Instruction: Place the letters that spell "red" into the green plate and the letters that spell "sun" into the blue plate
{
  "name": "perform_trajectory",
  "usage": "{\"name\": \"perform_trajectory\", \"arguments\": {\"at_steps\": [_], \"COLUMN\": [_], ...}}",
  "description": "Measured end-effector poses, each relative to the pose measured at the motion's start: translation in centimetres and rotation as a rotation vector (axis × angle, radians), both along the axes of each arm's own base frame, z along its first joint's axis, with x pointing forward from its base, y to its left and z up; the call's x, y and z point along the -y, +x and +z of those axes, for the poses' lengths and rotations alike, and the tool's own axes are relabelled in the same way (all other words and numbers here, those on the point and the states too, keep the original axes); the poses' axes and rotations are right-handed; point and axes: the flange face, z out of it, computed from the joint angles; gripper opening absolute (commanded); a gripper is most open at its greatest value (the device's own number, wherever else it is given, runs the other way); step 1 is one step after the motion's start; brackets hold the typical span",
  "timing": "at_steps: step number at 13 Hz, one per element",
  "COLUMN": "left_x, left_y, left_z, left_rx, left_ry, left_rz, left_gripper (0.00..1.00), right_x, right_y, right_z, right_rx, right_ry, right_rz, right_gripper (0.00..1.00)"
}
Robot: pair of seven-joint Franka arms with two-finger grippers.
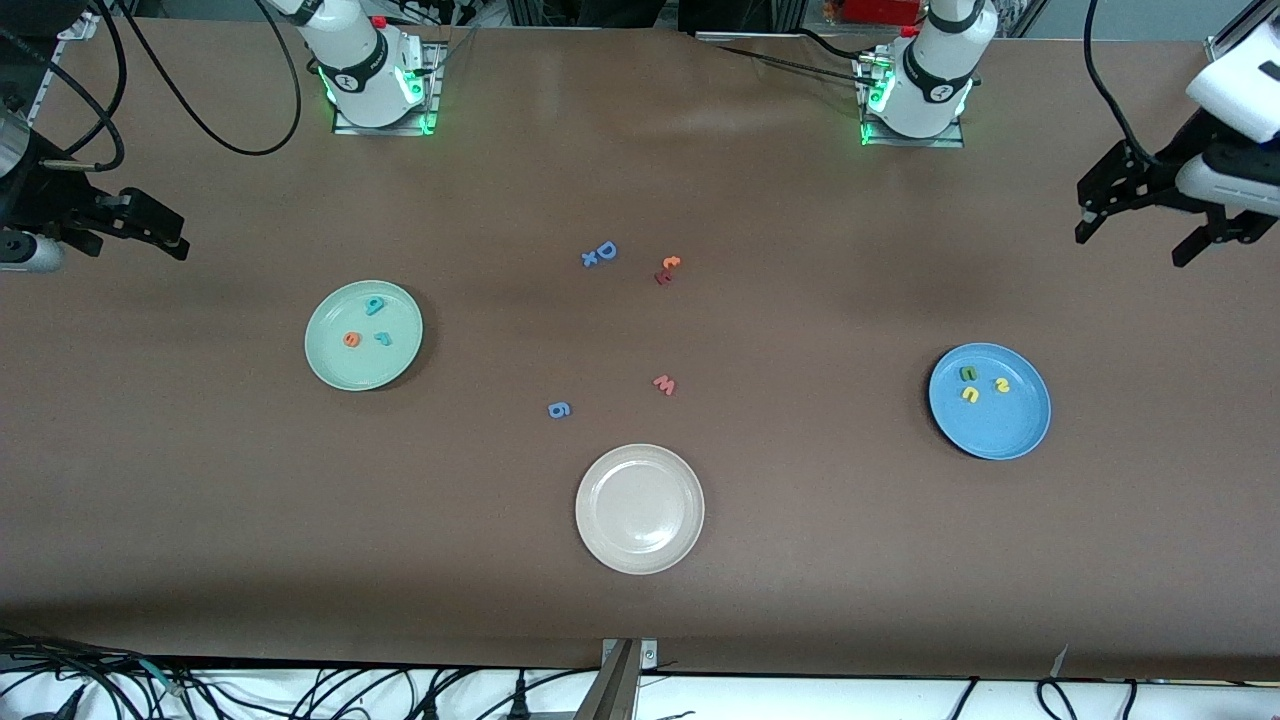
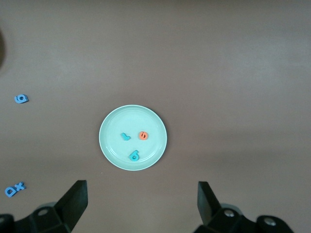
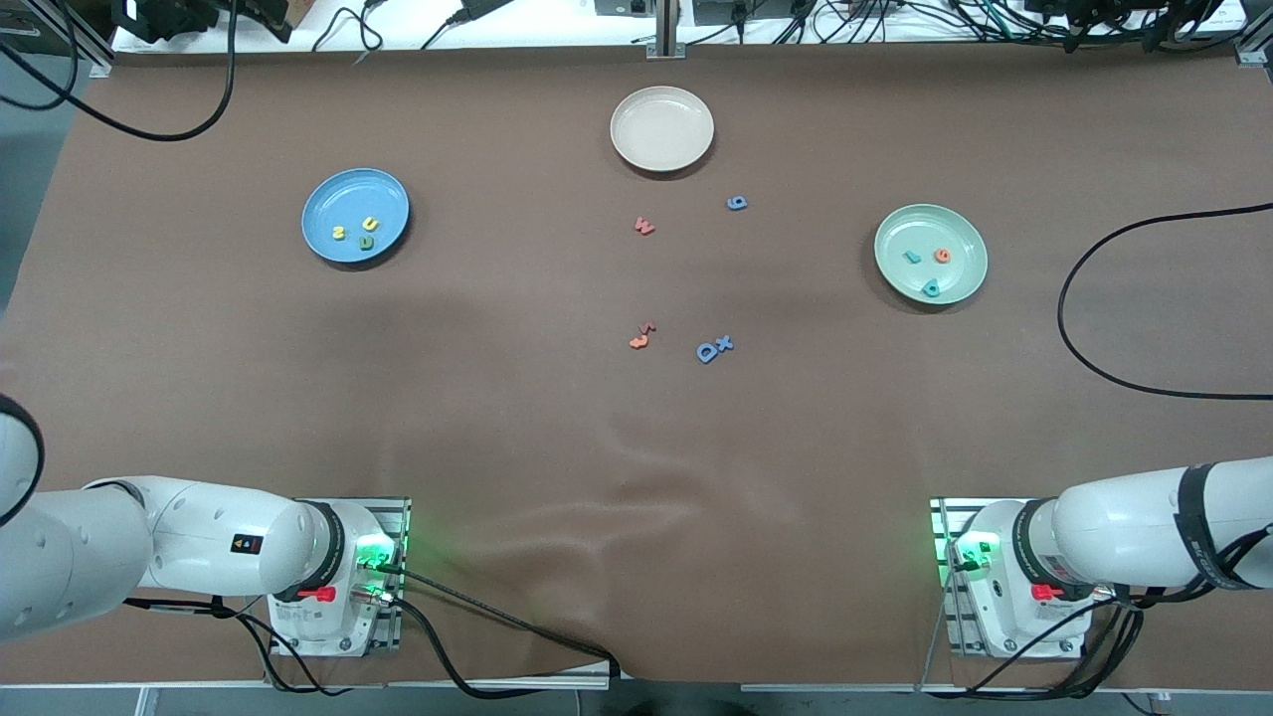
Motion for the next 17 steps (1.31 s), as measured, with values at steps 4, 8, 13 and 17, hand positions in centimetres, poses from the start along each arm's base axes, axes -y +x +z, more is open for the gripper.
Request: {"name": "perform_trajectory", "arguments": {"at_steps": [4,8,13,17], "left_x": [0.4,0.3,-0.2,-0.4], "left_y": [-1.6,-2.4,-2.4,-1.6], "left_z": [-0.7,-0.5,-0.5,-1.1], "left_rx": [-0.085,-0.116,-0.126,-0.140], "left_ry": [-0.056,-0.059,-0.059,-0.056], "left_rz": [0.124,0.139,0.155,0.162], "left_gripper": [1.00,1.00,1.00,1.00], "right_x": [0.0,0.0,0.0,0.0], "right_y": [0.0,0.0,0.0,0.0], "right_z": [0.0,0.0,0.0,0.0], "right_rx": [0.000,0.000,0.000,0.000], "right_ry": [0.000,0.000,0.000,0.000], "right_rz": [0.000,0.000,0.000,0.000], "right_gripper": [1.00,1.00,1.00,1.00]}}
